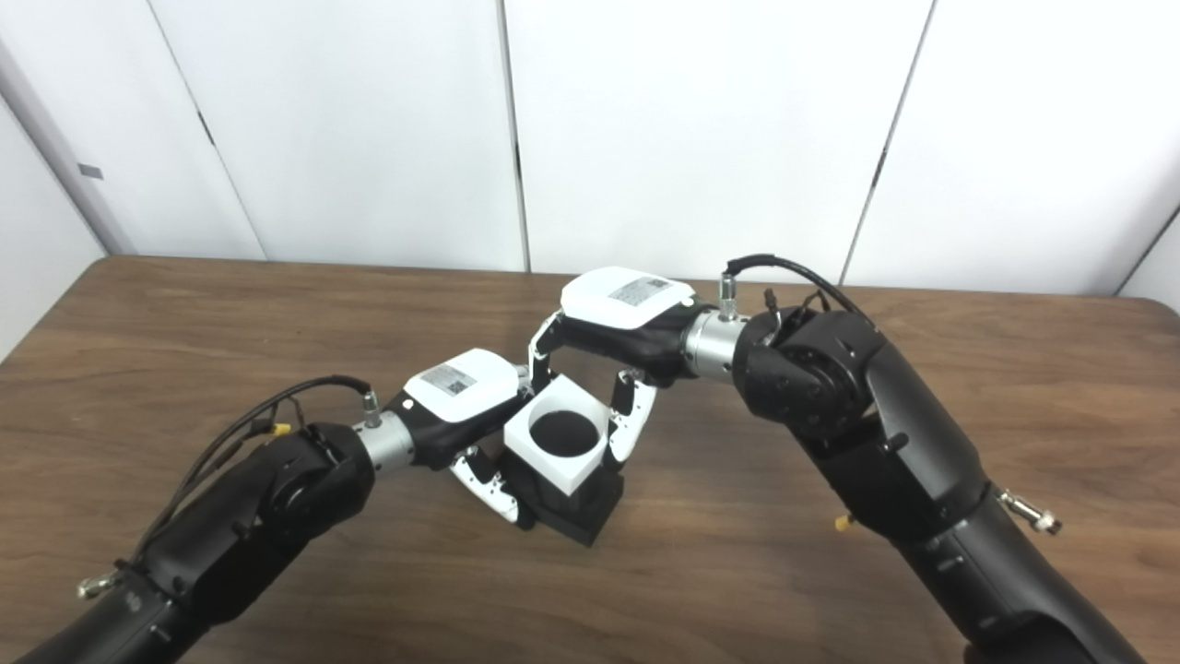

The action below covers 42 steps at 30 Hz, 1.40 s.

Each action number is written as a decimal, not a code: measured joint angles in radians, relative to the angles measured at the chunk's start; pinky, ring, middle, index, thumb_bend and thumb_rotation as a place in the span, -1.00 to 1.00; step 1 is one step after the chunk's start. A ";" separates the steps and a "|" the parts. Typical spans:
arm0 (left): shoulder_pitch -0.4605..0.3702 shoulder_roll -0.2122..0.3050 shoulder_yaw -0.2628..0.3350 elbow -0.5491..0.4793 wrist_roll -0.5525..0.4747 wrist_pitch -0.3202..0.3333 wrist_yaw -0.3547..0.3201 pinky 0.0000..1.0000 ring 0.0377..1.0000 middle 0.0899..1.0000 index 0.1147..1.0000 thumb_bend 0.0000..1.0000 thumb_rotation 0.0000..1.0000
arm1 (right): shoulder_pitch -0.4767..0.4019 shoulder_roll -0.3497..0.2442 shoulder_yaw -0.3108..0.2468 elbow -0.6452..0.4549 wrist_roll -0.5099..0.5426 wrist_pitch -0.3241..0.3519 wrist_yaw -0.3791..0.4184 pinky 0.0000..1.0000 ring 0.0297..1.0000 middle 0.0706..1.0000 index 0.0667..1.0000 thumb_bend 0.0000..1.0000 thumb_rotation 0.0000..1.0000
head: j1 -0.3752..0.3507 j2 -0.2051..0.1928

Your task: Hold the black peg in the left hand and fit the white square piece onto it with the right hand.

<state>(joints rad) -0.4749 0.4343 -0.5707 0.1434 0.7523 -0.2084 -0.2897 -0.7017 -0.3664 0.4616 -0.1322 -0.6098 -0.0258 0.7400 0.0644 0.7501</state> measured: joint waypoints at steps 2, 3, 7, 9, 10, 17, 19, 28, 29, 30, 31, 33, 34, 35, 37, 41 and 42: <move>0.000 0.000 0.000 -0.001 0.000 0.000 0.000 0.70 0.83 0.72 -0.15 0.05 -0.85 | 0.000 0.000 0.000 0.004 0.000 -0.004 -0.002 0.50 0.65 0.49 -0.12 0.05 -0.74 | -0.003 0.003; 0.000 0.000 0.000 -0.002 0.000 0.000 0.000 0.70 0.83 0.72 -0.15 0.05 -0.85 | 0.000 0.000 0.000 0.006 0.000 -0.006 -0.002 0.51 0.65 0.49 -0.12 0.05 -0.74 | -0.003 0.003; 0.001 -0.002 0.000 -0.004 0.000 0.000 0.000 0.70 0.83 0.72 -0.15 0.05 -0.85 | 0.009 0.000 0.013 0.037 -0.003 -0.009 -0.001 0.51 0.66 0.48 -0.12 0.05 -0.74 | -0.002 0.006; 0.001 -0.003 0.000 -0.004 0.000 0.000 0.000 0.71 0.83 0.73 -0.15 0.05 -0.85 | 0.015 0.000 0.014 0.042 -0.003 -0.009 -0.002 0.51 0.66 0.48 -0.12 0.05 -0.74 | -0.002 0.006; 0.001 -0.004 0.000 -0.004 0.000 0.000 0.000 0.70 0.83 0.73 -0.15 0.05 -0.85 | 0.015 0.000 0.015 0.047 -0.003 -0.010 -0.002 0.52 0.66 0.49 -0.12 0.05 -0.74 | -0.002 0.006; 0.002 -0.008 -0.001 -0.004 0.000 0.001 0.000 0.70 0.82 0.72 -0.15 0.05 -0.85 | 0.017 0.000 0.023 0.072 -0.006 -0.022 -0.011 0.56 0.65 0.47 -0.12 0.05 -0.74 | 0.003 0.008; 0.002 -0.009 -0.001 -0.004 0.000 0.001 0.000 0.69 0.82 0.72 -0.15 0.05 -0.85 | 0.017 0.000 0.028 0.079 -0.008 -0.030 -0.019 0.53 0.64 0.46 -0.12 0.05 -0.74 | 0.005 0.009; 0.003 -0.011 -0.001 -0.005 0.000 0.001 0.000 0.71 0.83 0.72 -0.15 0.04 -0.85 | 0.021 -0.001 0.045 0.086 -0.030 -0.039 -0.036 0.54 0.65 0.47 -0.12 0.05 -0.71 | 0.005 0.011; 0.003 -0.011 -0.001 -0.005 0.000 0.001 0.000 0.71 0.83 0.72 -0.15 0.04 -0.85 | 0.022 -0.001 0.046 0.086 -0.033 -0.038 -0.035 0.57 0.66 0.49 -0.10 0.04 -0.69 | 0.003 0.012; 0.003 -0.011 -0.001 -0.005 0.000 0.001 0.000 0.70 0.83 0.72 -0.15 0.04 -0.85 | 0.022 -0.001 0.048 0.085 -0.035 -0.036 -0.032 0.57 0.67 0.50 -0.10 0.04 -0.68 | 0.002 0.012; 0.003 -0.011 -0.001 -0.005 0.000 0.001 0.000 0.70 0.83 0.72 -0.15 0.05 -0.85 | 0.021 -0.001 0.048 0.085 -0.036 -0.032 -0.026 0.58 0.67 0.51 0.02 0.42 -0.41 | 0.002 0.012; 0.003 -0.011 -0.001 -0.005 0.000 0.002 0.000 0.70 0.83 0.72 -0.15 0.05 -0.85 | 0.020 -0.002 0.049 0.079 -0.037 -0.018 -0.010 0.59 0.67 0.54 0.27 0.86 -0.11 | 0.000 0.012; 0.004 -0.011 0.000 -0.005 0.000 0.002 -0.001 0.71 0.83 0.73 -0.15 0.05 -0.85 | 0.018 -0.006 0.050 0.075 -0.039 -0.013 0.001 0.59 0.68 0.56 0.36 0.93 -0.07 | 0.000 0.012; 0.003 -0.011 0.000 -0.005 0.000 0.002 -0.001 0.71 0.83 0.73 -0.15 0.05 -0.85 | 0.016 -0.011 0.052 0.072 -0.041 -0.009 0.014 0.58 0.68 0.58 0.44 0.97 -0.06 | 0.000 0.012; 0.003 -0.011 0.000 -0.006 0.000 0.002 -0.003 0.71 0.83 0.73 -0.15 0.05 -0.85 | 0.017 -0.019 0.056 0.071 -0.042 0.002 0.031 0.57 0.68 0.60 0.51 1.00 -0.07 | 0.000 0.014; 0.003 -0.011 0.000 -0.007 0.000 0.005 -0.006 0.72 0.84 0.75 -0.15 0.05 -0.85 | 0.019 -0.028 0.057 0.068 -0.038 0.012 0.052 0.58 0.68 0.63 0.58 1.00 -0.14 | -0.003 0.012; 0.003 -0.011 0.000 -0.008 0.000 0.006 -0.007 0.73 0.85 0.76 -0.15 0.05 -0.85 | 0.019 -0.028 0.057 0.068 -0.037 0.014 0.053 0.58 0.68 0.63 0.59 1.00 -0.16 | -0.003 0.014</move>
<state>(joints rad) -0.4719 0.4233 -0.5704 0.1353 0.7526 -0.2021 -0.2968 -0.6825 -0.3948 0.5181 -0.0647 -0.6471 -0.0123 0.7935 0.0614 0.7639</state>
